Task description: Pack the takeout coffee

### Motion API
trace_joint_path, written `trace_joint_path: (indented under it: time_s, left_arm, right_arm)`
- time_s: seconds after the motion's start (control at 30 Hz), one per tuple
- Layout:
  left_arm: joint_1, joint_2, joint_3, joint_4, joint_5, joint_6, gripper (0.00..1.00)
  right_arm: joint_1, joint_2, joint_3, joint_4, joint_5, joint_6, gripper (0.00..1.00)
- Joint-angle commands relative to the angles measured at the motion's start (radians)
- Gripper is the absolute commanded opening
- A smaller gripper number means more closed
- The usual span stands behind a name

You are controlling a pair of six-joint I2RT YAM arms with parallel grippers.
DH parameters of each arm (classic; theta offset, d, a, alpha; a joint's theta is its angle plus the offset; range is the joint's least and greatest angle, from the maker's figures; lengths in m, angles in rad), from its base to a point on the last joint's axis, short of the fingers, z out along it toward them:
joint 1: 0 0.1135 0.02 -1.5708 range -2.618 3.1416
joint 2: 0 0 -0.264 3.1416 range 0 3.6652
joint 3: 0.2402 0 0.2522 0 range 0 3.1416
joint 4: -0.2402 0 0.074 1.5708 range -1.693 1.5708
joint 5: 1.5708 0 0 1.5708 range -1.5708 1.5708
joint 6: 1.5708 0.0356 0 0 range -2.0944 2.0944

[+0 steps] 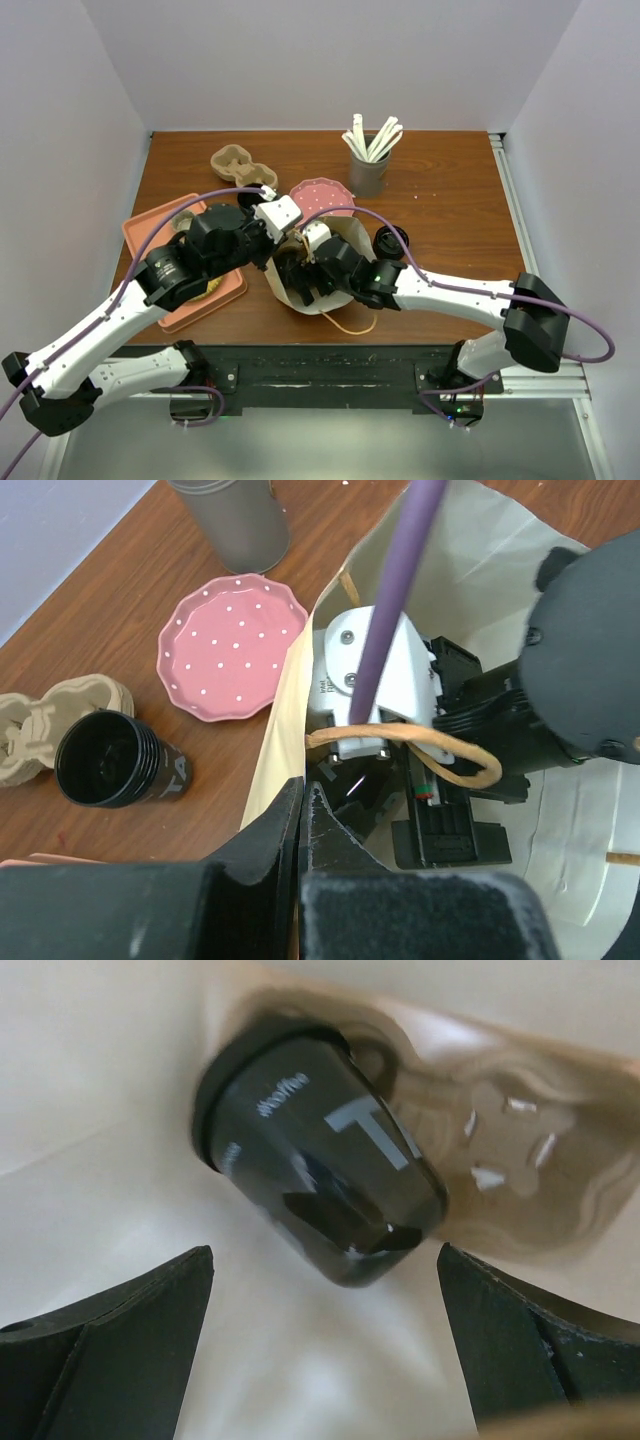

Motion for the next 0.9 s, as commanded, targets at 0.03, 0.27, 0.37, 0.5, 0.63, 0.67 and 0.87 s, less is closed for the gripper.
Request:
trace_joint_path:
  time_s: [0.03,0.27,0.37,0.5,0.63,0.67,0.87]
  left_arm:
    - [0.000,-0.009,0.039,0.102,0.036,0.032,0.00]
    - [0.000,-0.009,0.022,0.119,0.093,0.034,0.00]
    - [-0.002,-0.003,0.025,0.118,0.113,0.043,0.00]
    - [0.000,-0.002,0.027,0.118,0.139,0.049,0.00]
    - [0.000,-0.009,0.008,0.132,0.167,0.054,0.00]
    - [0.000,-0.005,0.007,0.132,0.176,0.057,0.00]
    - [0.000,-0.002,0.001,0.125,0.196,0.060,0.00]
  right_arm:
    - [-0.031,0.023,0.027,-0.002,-0.064,0.032,0.99]
    - [-0.049,0.061,0.032,0.041,-0.116,-0.032,0.99]
    - [-0.054,0.058,0.012,0.092,-0.107,-0.094,0.99]
    - [-0.080,0.084,0.033,0.087,-0.176,-0.176,0.99]
    - [-0.109,0.099,0.030,0.116,-0.321,-0.232,0.99]
    - [-0.114,0.101,0.032,0.116,-0.329,-0.247,0.99]
    - [-0.129,0.124,0.061,0.104,-0.394,-0.320,0.99]
